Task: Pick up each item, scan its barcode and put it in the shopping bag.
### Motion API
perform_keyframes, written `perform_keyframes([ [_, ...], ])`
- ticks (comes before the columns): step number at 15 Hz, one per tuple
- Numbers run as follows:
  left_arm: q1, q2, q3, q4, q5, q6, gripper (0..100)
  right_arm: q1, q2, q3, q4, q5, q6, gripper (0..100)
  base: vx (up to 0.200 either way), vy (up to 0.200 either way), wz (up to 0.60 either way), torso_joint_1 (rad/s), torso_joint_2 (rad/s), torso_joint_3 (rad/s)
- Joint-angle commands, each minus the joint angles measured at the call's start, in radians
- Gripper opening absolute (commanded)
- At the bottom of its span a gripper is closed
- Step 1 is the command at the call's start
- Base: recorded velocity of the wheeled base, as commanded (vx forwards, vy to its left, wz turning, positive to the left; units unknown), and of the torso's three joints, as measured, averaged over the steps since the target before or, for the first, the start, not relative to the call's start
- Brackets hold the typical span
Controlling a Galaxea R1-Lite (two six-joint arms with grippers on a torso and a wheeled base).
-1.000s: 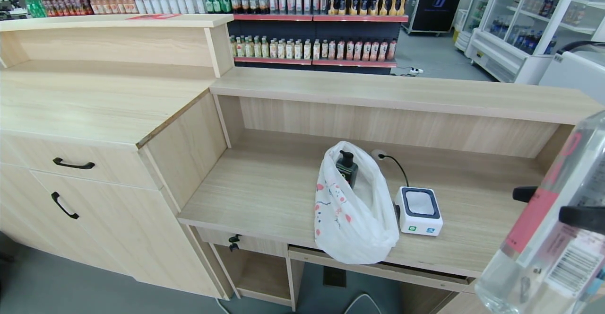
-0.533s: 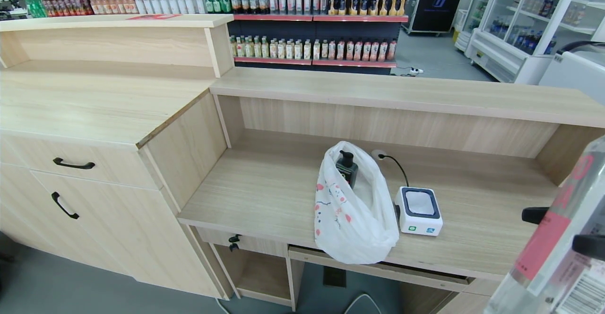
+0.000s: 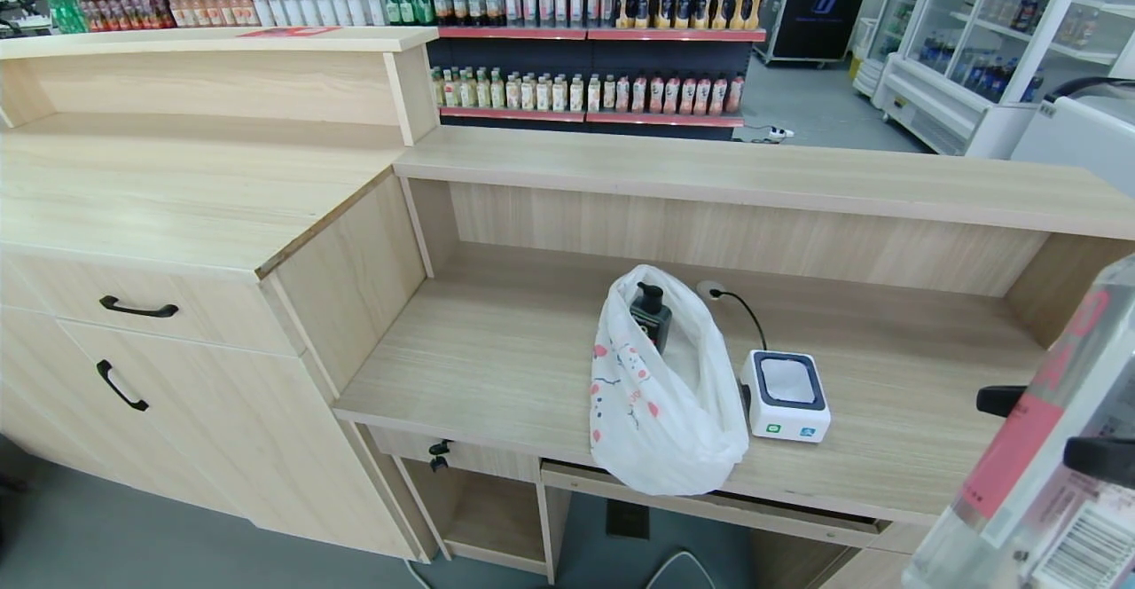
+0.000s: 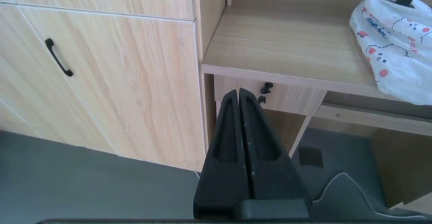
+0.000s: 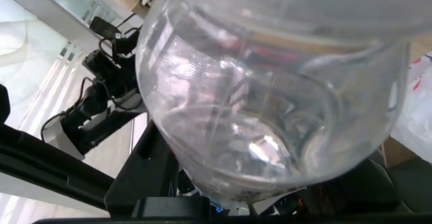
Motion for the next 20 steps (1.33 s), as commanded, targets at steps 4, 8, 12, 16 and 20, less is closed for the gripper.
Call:
perform_keyframes([
  [4, 0.0, 0.0, 0.0, 0.0, 0.0, 0.001, 0, 0.0, 0.017, -0.007, -0.002, 0.001, -0.003, 0, 0.0, 0.0, 0.0, 0.0, 0.0, 0.0],
  [8, 0.0, 0.0, 0.0, 0.0, 0.0, -0.001, 0, -0.046, 0.073, -0.01, -0.002, -0.048, -0.138, 0, 0.0, 0.0, 0.0, 0.0, 0.0, 0.0],
  [12, 0.0, 0.0, 0.0, 0.0, 0.0, 0.001, 0, -0.325, 0.313, -0.004, -0.024, -0.214, -0.83, 0, 0.0, 0.0, 0.0, 0.0, 0.0, 0.0],
  [16, 0.0, 0.0, 0.0, 0.0, 0.0, -0.001, 0, -0.54, 0.453, -0.015, -0.137, -0.212, -1.124, 0, 0.0, 0.0, 0.0, 0.0, 0.0, 0.0],
  [20, 0.0, 0.0, 0.0, 0.0, 0.0, -0.001, 0, -0.585, 0.59, -0.015, -0.458, -0.212, -1.131, 0, 0.0, 0.0, 0.0, 0.0, 0.0, 0.0],
])
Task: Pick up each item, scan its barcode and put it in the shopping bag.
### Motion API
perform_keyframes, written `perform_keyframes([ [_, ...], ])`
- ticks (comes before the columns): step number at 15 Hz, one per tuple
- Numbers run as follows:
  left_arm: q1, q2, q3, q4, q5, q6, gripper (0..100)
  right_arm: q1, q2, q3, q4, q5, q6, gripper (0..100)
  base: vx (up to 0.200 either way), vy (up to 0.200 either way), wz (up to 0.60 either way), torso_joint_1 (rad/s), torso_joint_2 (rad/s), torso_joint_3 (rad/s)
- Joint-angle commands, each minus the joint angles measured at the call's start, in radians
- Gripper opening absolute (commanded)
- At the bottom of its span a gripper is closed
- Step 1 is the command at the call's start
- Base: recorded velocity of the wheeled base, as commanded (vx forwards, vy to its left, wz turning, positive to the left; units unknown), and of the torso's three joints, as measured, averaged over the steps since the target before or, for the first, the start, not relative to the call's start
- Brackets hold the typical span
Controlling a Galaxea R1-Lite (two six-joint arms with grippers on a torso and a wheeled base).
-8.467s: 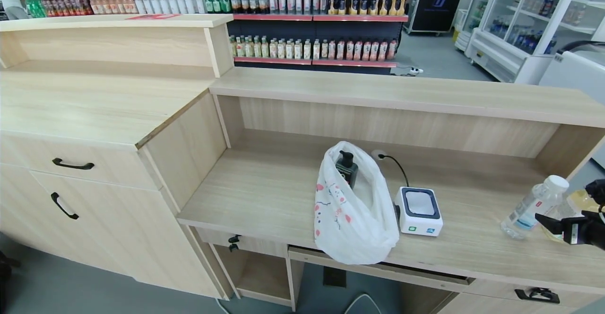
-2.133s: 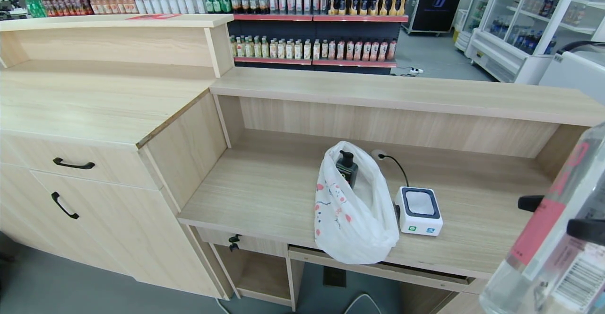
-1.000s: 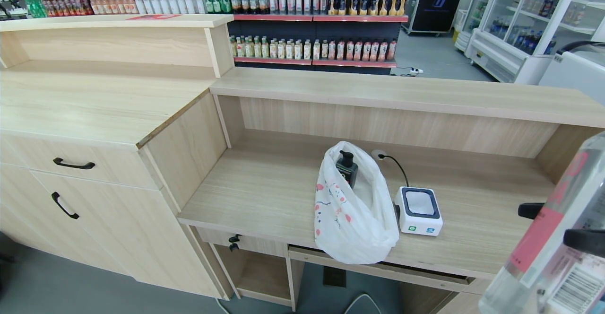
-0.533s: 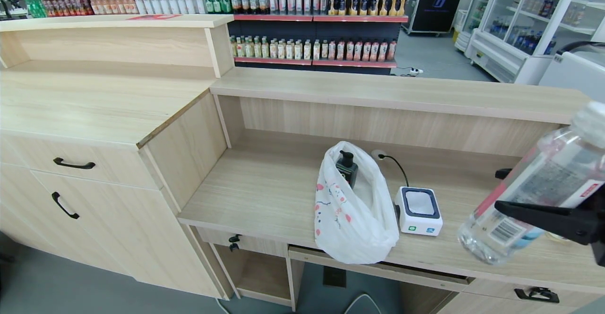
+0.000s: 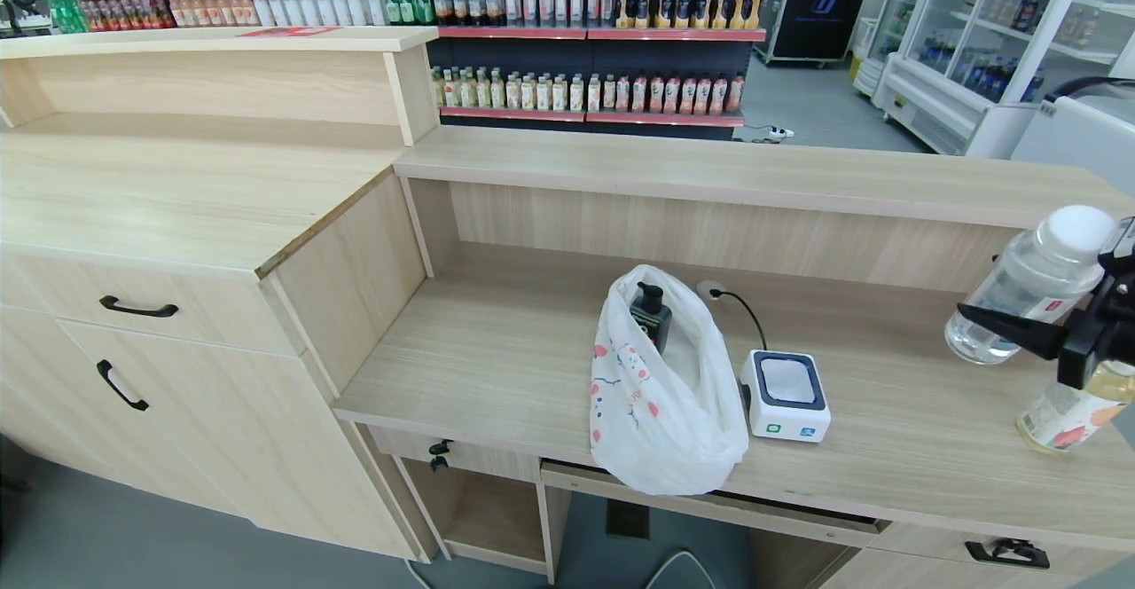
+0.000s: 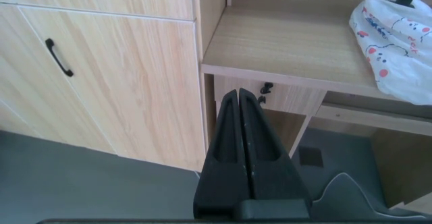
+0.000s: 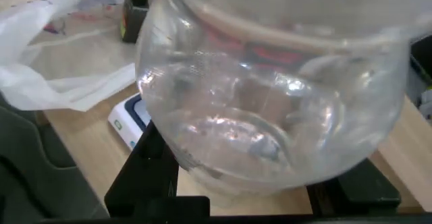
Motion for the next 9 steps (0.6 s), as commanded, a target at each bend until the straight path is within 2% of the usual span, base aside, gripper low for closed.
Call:
perform_keyframes([
  [1, 0.0, 0.0, 0.0, 0.0, 0.0, 0.001, 0, -0.019, 0.116, 0.005, -0.1, -0.003, -0.015, 0, 0.0, 0.0, 0.0, 0.0, 0.0, 0.0],
  [3, 0.0, 0.0, 0.0, 0.0, 0.0, 0.001, 0, -0.019, 0.151, 0.002, -0.16, -0.004, -0.077, 0, 0.0, 0.0, 0.0, 0.0, 0.0, 0.0],
  [5, 0.0, 0.0, 0.0, 0.0, 0.0, -0.001, 0, -0.026, 0.209, -0.018, -0.192, -0.006, -0.189, 0, 0.0, 0.0, 0.6, 0.002, 0.01, 0.002],
  [6, 0.0, 0.0, 0.0, 0.0, 0.0, -0.001, 0, -0.028, 0.219, -0.015, -0.2, -0.006, -0.2, 0, 0.0, 0.0, 0.6, 0.002, 0.0, 0.002],
  [8, 0.0, 0.0, 0.0, 0.0, 0.0, 0.001, 0, -0.017, 0.277, -0.01, -0.31, -0.018, -0.203, 0, 0.0, 0.0, 0.6, 0.005, 0.0, 0.002],
  [9, 0.0, 0.0, 0.0, 0.0, 0.0, 0.001, 0, -0.012, 0.292, -0.018, -0.327, -0.009, -0.202, 0, 0.0, 0.0, 0.0, 0.0, 0.0, 0.0],
])
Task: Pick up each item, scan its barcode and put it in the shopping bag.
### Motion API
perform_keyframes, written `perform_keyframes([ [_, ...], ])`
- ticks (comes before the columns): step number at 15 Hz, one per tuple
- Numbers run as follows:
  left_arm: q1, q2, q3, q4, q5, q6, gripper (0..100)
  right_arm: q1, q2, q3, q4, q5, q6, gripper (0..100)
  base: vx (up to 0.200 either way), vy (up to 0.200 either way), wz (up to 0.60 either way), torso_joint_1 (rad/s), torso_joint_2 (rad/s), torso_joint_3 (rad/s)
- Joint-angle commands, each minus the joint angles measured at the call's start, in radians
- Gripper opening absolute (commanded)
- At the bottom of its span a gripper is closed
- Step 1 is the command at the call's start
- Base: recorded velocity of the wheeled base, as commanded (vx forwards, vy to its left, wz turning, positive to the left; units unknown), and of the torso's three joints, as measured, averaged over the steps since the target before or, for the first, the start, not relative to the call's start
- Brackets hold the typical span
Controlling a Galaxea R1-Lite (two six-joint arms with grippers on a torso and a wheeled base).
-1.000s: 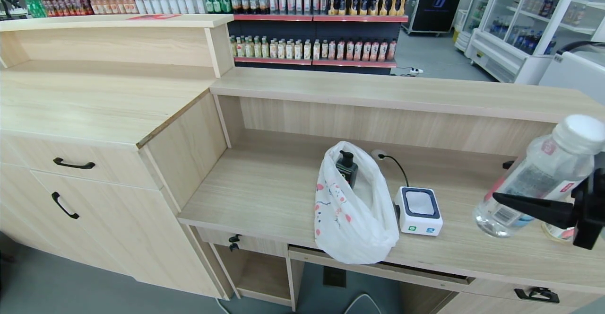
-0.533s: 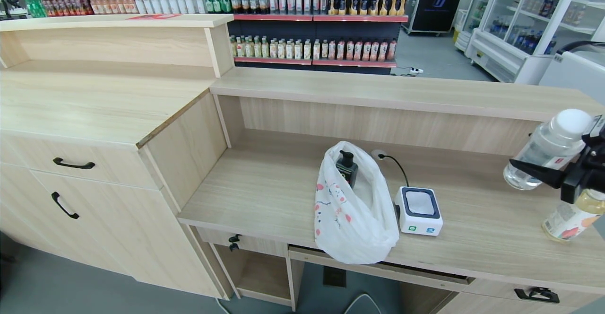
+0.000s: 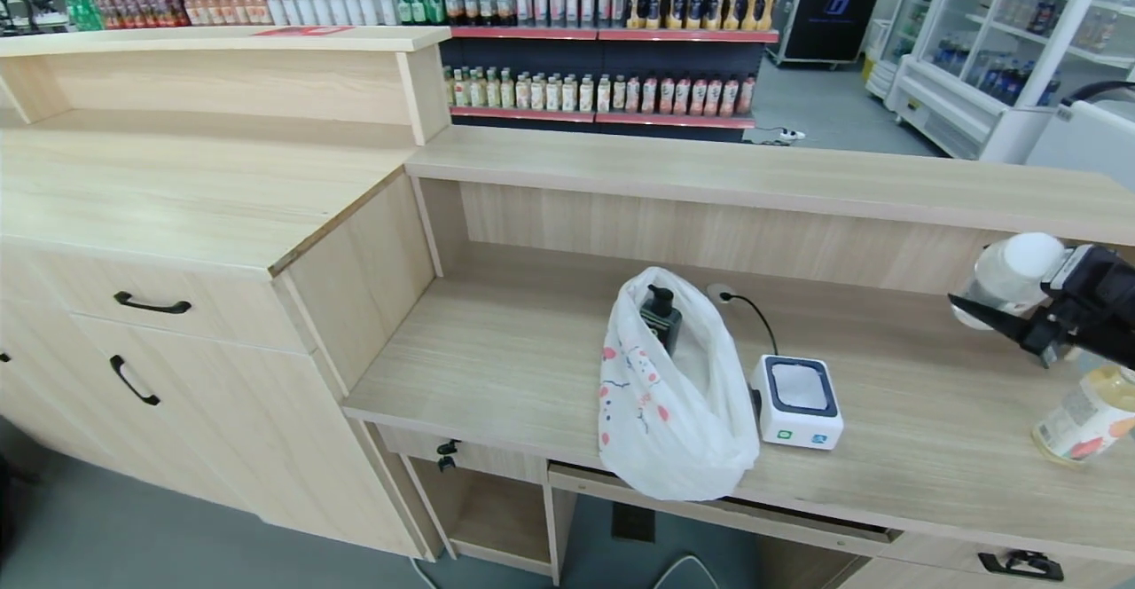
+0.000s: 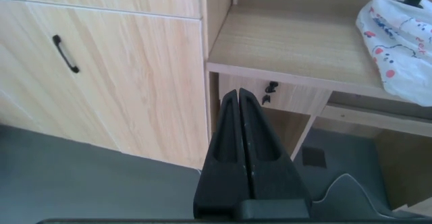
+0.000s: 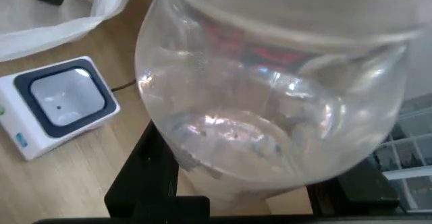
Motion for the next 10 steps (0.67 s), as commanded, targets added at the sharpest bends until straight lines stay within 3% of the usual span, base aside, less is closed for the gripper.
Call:
perform_keyframes([
  [1, 0.001, 0.0, 0.0, 0.0, 0.0, 0.001, 0, 0.01, 0.073, -0.025, -0.007, 0.024, -0.005, 0, 0.0, 0.0, 0.0, 0.0, 0.0, 0.0],
  [10, 0.001, 0.0, 0.0, 0.0, 0.0, 0.001, 0, 0.006, 0.279, -0.036, -0.059, 0.18, -0.229, 0, 0.0, 0.0, 0.0, 0.0, 0.0, 0.0],
])
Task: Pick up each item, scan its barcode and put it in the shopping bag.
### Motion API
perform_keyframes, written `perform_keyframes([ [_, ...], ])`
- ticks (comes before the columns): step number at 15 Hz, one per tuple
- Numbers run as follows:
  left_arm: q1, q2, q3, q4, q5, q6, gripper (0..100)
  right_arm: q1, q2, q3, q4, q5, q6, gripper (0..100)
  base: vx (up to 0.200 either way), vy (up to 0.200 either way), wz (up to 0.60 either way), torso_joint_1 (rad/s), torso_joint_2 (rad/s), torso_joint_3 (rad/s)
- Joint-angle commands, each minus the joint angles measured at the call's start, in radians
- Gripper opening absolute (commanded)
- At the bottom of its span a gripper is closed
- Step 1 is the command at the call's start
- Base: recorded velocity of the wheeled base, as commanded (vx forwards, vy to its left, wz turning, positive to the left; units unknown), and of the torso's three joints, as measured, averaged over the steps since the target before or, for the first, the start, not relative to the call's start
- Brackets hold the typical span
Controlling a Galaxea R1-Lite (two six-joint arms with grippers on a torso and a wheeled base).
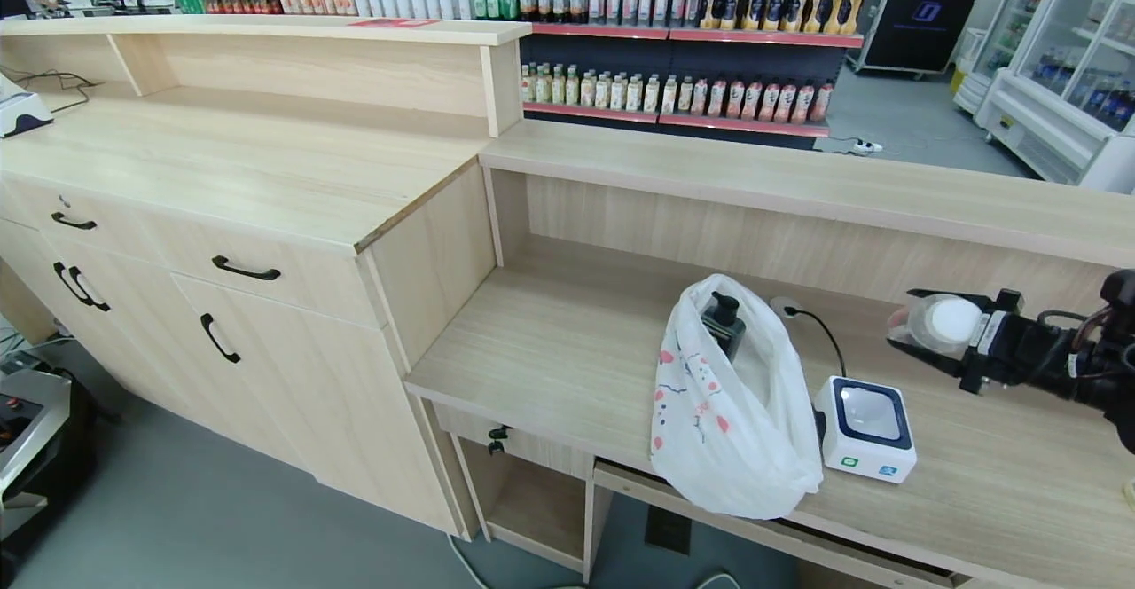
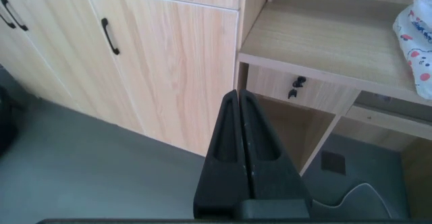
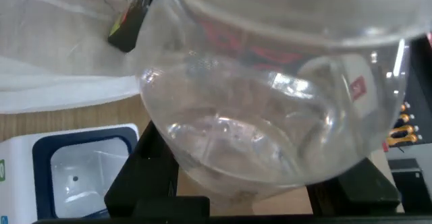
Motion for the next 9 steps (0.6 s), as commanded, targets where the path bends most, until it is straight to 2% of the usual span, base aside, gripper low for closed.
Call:
perform_keyframes([
  [1, 0.0, 0.0, 0.0, 0.0, 0.001, 0.001, 0, -0.005, 0.054, 0.004, 0.004, 0.01, -0.027, 0, 0.0, 0.0, 0.0, 0.0, 0.0, 0.0],
  [5, 0.0, 0.0, 0.0, 0.0, 0.001, 0.001, 0, -0.017, 0.098, 0.002, 0.0, 0.064, -0.073, 0, 0.0, 0.0, 0.0, 0.0, 0.0, 0.0],
  [9, 0.0, 0.0, 0.0, 0.0, 0.001, 0.001, 0, -0.017, 0.158, -0.016, -0.017, 0.071, -0.093, 0, 0.0, 0.0, 0.0, 0.0, 0.0, 0.0],
])
